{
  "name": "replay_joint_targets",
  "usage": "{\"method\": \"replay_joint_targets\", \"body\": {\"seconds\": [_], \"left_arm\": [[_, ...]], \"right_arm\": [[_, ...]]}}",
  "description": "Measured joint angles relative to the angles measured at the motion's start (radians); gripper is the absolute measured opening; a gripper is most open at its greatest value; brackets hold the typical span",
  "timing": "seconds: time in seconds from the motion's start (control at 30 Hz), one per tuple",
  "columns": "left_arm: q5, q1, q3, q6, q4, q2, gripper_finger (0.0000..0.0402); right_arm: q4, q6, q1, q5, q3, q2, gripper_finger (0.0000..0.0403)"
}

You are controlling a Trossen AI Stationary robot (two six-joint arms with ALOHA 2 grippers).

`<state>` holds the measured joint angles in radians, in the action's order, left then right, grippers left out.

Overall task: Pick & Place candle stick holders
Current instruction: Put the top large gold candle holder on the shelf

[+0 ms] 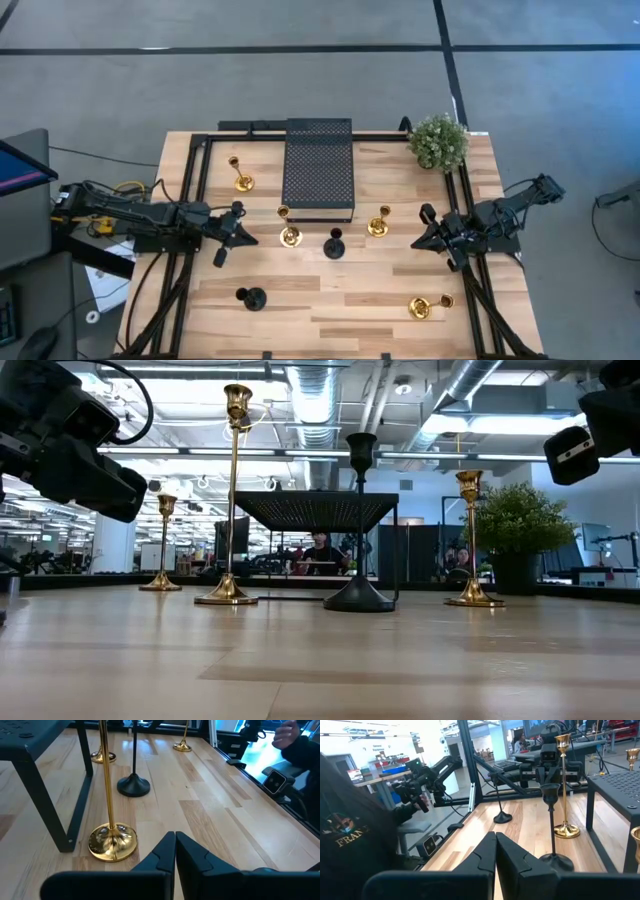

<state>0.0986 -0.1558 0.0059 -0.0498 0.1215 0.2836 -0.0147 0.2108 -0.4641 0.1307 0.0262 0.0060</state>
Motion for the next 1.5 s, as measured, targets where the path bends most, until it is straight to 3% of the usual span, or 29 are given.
{"method": "replay_joint_targets", "body": {"seconds": [1.5], "left_arm": [[0.0,0.0,0.0,-0.014,0.029,0.0,0.0011]], "right_arm": [[0.0,0.0,0.0,0.0,0.0,0.0,0.0]]}}
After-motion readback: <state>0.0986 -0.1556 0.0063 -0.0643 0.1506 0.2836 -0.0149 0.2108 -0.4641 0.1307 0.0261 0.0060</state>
